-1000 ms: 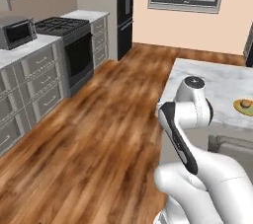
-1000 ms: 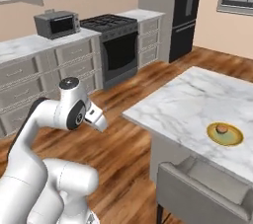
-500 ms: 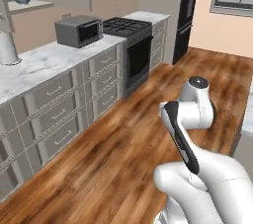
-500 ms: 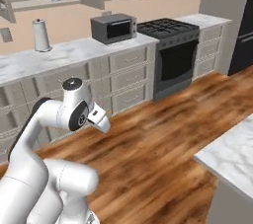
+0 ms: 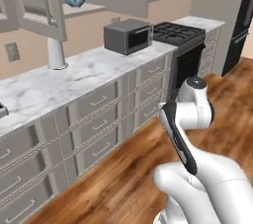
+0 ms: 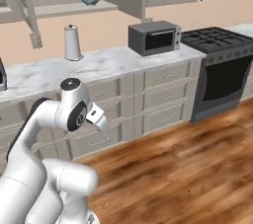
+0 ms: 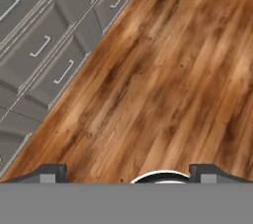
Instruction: Take the smaller bowl and place it next to the appetizer plate on the dining counter , and place the larger bowl next to the plate with cooked food.
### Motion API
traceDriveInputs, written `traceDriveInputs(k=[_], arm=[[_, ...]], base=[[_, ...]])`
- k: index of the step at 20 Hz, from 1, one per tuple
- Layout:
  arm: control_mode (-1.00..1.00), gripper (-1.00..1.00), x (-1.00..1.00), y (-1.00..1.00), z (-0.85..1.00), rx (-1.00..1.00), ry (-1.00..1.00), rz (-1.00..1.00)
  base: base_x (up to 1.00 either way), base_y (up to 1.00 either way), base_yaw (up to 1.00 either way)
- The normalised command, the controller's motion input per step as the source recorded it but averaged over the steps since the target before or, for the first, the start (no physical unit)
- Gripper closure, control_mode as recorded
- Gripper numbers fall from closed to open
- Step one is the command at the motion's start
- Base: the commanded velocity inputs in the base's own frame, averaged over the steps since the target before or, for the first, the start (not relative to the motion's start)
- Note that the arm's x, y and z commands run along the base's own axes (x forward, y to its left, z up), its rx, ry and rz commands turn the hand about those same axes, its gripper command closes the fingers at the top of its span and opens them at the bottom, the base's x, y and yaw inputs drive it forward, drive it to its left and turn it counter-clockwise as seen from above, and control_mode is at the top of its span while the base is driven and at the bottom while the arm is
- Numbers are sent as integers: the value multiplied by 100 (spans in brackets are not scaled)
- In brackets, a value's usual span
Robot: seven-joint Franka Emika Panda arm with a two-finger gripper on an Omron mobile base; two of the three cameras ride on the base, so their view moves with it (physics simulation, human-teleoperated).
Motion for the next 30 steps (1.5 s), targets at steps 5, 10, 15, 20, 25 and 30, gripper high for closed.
traceDriveInputs(k=[5, 10, 15, 20, 25, 30], arm=[[100, -100, 0, 0, 0, 0, 0, 0], [100, -100, 0, 0, 0, 0, 0, 0], [100, -100, 0, 0, 0, 0, 0, 0], [100, -100, 0, 0, 0, 0, 0, 0], [100, -100, 0, 0, 0, 0, 0, 0], [100, -100, 0, 0, 0, 0, 0, 0]], base=[[98, -12, 26], [81, -31, 11], [73, -43, 29], [70, -18, 39], [68, -1, 53], [47, -30, 54]])
